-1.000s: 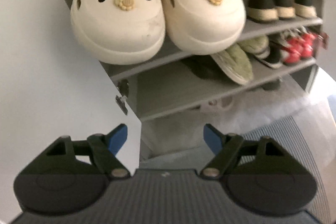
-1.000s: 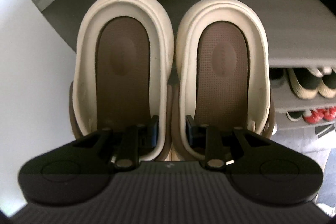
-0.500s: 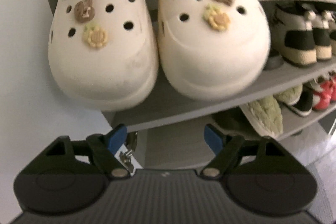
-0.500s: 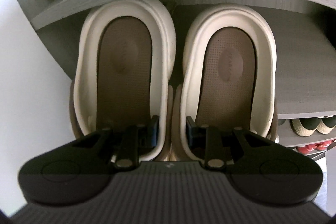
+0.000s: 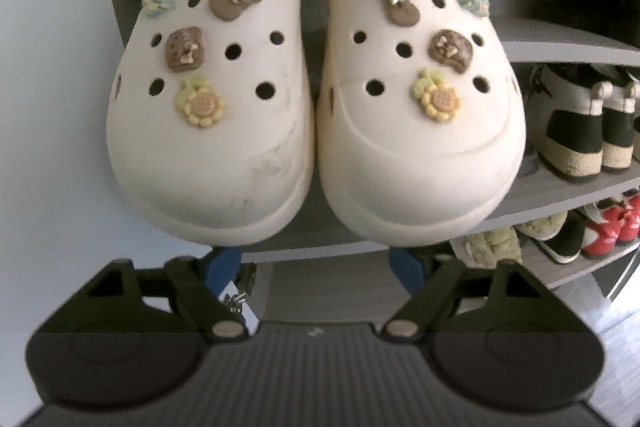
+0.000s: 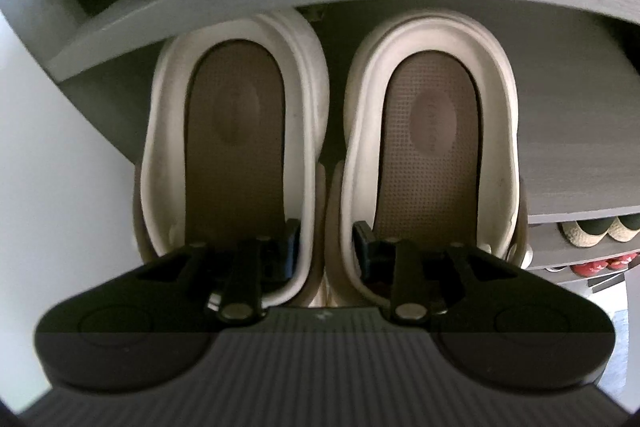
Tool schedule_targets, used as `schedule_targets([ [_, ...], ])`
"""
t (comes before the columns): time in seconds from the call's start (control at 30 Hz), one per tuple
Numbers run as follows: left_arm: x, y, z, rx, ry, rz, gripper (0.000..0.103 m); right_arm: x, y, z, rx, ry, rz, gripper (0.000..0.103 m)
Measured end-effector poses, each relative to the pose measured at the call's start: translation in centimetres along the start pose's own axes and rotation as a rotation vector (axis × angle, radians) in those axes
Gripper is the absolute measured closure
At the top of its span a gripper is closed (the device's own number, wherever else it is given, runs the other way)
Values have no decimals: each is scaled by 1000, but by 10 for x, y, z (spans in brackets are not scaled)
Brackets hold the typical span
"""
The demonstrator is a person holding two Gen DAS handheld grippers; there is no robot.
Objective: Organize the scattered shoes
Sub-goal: 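Set the clogs on the cabinet shelf and open the right gripper, then withdraw the right gripper from the cabinet toward the doormat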
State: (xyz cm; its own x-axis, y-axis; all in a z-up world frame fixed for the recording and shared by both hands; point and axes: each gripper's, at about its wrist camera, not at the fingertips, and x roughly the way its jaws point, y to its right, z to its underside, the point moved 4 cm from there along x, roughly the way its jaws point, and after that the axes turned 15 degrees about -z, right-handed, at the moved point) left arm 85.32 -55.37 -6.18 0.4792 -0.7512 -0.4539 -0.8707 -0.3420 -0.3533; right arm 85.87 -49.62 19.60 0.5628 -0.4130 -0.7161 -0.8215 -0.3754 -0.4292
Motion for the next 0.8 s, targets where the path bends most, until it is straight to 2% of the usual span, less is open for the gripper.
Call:
schedule_targets([
  [0.23, -11, -8, -14, -17, -9, 12, 22, -31, -17, 13, -54, 90, -21, 63],
  [0.27, -13, -10, -15, -14, -2, 4, 22, -37, -20, 15, -65, 112, -30, 57],
  [0.33, -18, -13, -21, -4, 25, 4, 22, -48, -27, 19, -94, 139, -36, 53],
  [0.43, -25, -18, -28, 10, 67, 5, 22, -63, -29, 33, -132, 176, -29, 52],
  [0.57, -35, -24, -39, 29, 123, 6, 23, -100, -23, 66, -158, 272, -61, 53],
  [0.63, -37, -24, -46, 25, 132, 18, 24, -115, -21, 75, -202, 347, -41, 44],
  [0.67, -36, -25, -48, 25, 130, 23, 24, -114, -21, 69, -216, 369, -22, 40],
  [0.73, -33, -25, -52, 35, 132, 30, 26, -131, -16, 87, -215, 404, -22, 39],
  [0.77, -36, -27, -51, 39, 135, 29, 26, -146, -11, 104, -196, 437, -25, 35],
  [0.8, -36, -29, -52, 47, 140, 29, 27, -144, -4, 109, -188, 441, -25, 25],
])
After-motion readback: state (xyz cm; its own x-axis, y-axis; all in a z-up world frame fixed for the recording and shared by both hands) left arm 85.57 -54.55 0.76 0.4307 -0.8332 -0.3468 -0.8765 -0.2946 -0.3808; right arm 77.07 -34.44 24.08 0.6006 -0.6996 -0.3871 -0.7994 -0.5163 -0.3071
